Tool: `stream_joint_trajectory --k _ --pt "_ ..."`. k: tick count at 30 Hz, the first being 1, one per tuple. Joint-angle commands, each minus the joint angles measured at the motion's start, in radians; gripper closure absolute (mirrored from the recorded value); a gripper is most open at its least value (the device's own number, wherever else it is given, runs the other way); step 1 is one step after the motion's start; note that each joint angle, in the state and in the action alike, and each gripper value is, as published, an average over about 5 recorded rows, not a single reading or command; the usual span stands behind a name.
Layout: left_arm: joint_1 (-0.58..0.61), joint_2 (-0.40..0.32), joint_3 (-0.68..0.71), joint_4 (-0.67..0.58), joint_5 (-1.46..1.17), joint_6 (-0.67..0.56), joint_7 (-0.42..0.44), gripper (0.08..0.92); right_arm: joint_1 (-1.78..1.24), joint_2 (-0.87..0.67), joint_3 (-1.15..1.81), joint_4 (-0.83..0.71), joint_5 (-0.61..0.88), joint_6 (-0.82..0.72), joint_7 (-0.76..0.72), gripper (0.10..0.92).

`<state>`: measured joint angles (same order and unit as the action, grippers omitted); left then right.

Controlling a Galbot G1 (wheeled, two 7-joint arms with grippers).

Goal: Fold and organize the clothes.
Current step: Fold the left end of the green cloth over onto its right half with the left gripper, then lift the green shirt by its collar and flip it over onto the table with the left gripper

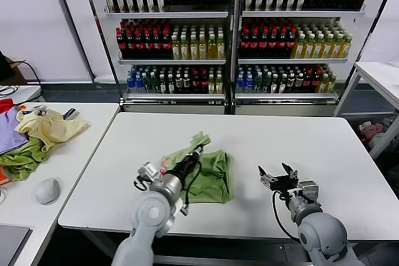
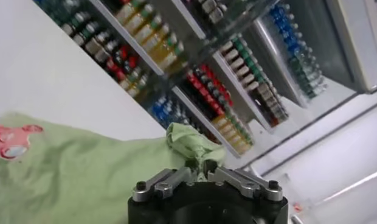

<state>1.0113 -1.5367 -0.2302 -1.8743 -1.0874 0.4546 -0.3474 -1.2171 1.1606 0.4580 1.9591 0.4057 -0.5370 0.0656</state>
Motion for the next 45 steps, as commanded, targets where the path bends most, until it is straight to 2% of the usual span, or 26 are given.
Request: stream_joint_trajectory --k 1,5,9,15,18,21,28,40,43,45 --pt "-0.034 -0.1 0.069 0.114 -0.003 -0.048 0.085 0.771 0.007 0.0 -0.008 -0.018 0.0 0.002 0.0 0.203" --pt "-0.012 -0.085 0.056 0.108 -0.004 -0.075 0.104 0.651 0.011 -0.001 -0.014 -0.025 -0.001 0.004 0.0 0.203" --pt "0.033 -0.026 0.012 0.054 0.059 -0.093 0.099 0.538 0.017 0.002 -0.02 -0.035 -0.002 0.008 -0.001 0.203" --pt "0.116 0.111 -0.068 -0.003 0.394 -0.166 0.043 0.356 0.023 0.015 -0.034 -0.041 -0.012 0.011 -0.002 0.203" --pt "0.15 0.163 -0.084 0.025 0.603 -0.208 0.007 0.263 0.026 0.019 -0.041 -0.044 -0.019 0.013 -0.003 0.203" --pt "0.181 0.185 -0.08 0.073 0.738 -0.223 -0.018 0.2 0.027 0.022 -0.044 -0.046 -0.026 0.013 -0.003 0.203" --pt "0.181 0.157 -0.039 0.161 0.838 -0.182 -0.024 0.177 0.025 0.024 -0.04 -0.041 -0.033 0.013 -0.003 0.203" --pt "0.149 0.126 0.021 0.129 0.734 -0.067 0.002 0.177 0.02 0.02 -0.022 -0.036 -0.033 0.011 -0.004 0.203" --pt "0.146 0.129 0.021 0.131 0.723 -0.044 -0.001 0.203 0.022 0.02 -0.022 -0.036 -0.033 0.011 -0.003 0.203" --pt "0.144 0.13 0.016 0.132 0.709 -0.03 -0.006 0.251 0.024 0.02 -0.021 -0.036 -0.033 0.01 -0.003 0.203"
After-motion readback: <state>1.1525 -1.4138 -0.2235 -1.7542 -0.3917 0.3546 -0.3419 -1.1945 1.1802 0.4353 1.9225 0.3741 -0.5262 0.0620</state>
